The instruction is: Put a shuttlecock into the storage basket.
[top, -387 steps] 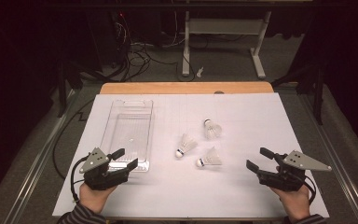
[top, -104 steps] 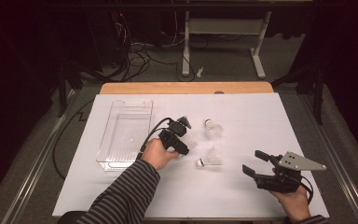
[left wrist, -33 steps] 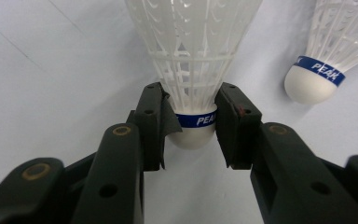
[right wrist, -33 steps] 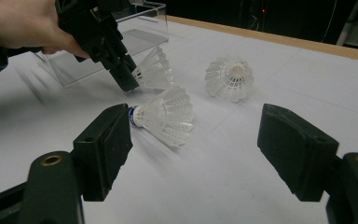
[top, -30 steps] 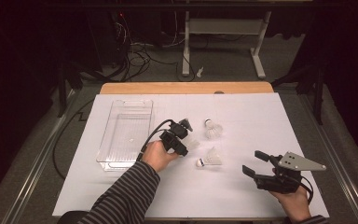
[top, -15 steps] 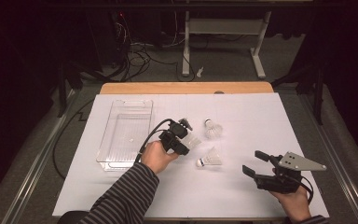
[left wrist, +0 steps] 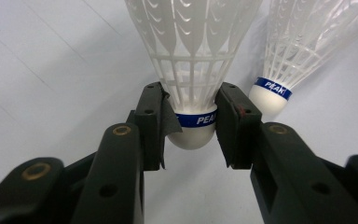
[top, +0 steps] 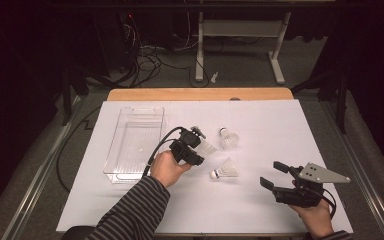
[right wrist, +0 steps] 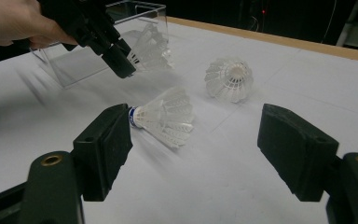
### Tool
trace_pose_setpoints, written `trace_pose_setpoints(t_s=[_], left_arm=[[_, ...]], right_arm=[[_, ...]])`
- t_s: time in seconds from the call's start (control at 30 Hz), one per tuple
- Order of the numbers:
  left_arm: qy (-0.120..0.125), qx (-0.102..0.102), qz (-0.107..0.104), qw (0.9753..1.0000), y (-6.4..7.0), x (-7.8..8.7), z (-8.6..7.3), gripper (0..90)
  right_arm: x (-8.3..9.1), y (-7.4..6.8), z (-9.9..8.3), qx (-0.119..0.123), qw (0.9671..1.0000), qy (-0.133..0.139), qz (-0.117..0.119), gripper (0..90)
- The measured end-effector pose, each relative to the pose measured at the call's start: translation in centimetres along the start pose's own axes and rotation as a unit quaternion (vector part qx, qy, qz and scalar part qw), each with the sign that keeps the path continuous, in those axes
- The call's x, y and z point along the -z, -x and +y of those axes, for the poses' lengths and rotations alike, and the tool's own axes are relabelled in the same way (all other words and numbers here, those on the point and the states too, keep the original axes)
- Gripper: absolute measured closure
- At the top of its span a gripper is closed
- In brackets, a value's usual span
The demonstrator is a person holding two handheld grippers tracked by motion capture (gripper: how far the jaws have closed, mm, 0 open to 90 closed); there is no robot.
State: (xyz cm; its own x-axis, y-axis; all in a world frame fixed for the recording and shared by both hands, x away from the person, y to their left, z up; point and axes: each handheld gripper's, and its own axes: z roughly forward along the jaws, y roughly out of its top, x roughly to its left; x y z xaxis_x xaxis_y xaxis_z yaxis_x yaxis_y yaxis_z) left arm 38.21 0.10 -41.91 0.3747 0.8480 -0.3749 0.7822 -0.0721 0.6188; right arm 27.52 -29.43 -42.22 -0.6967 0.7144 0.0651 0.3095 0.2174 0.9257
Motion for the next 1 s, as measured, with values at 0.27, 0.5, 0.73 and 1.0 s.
trace_pose_setpoints(t_s=[0.27,0.5,0.73,1.0], left_arm=[[0.013,0.002,-0.006,0.9999,0.1,0.5,0.1,65.1],[0.025,0.002,-0.009,0.9996,0.0,1.2,0.3,65.1],[0.04,0.002,-0.013,0.9991,-0.1,2.0,0.5,65.1],[0.051,0.002,-0.011,0.9986,-0.3,2.6,0.6,65.1]], right_arm=[[0.0,0.0,0.0,0.001,1.0,0.0,0.001,26.6],[0.0,0.0,0.0,0.001,1.0,0.0,0.001,26.5],[0.0,0.0,0.0,0.0,1.0,0.001,0.001,26.4],[0.0,-0.1,0.0,0.001,1.0,0.001,0.001,26.4]])
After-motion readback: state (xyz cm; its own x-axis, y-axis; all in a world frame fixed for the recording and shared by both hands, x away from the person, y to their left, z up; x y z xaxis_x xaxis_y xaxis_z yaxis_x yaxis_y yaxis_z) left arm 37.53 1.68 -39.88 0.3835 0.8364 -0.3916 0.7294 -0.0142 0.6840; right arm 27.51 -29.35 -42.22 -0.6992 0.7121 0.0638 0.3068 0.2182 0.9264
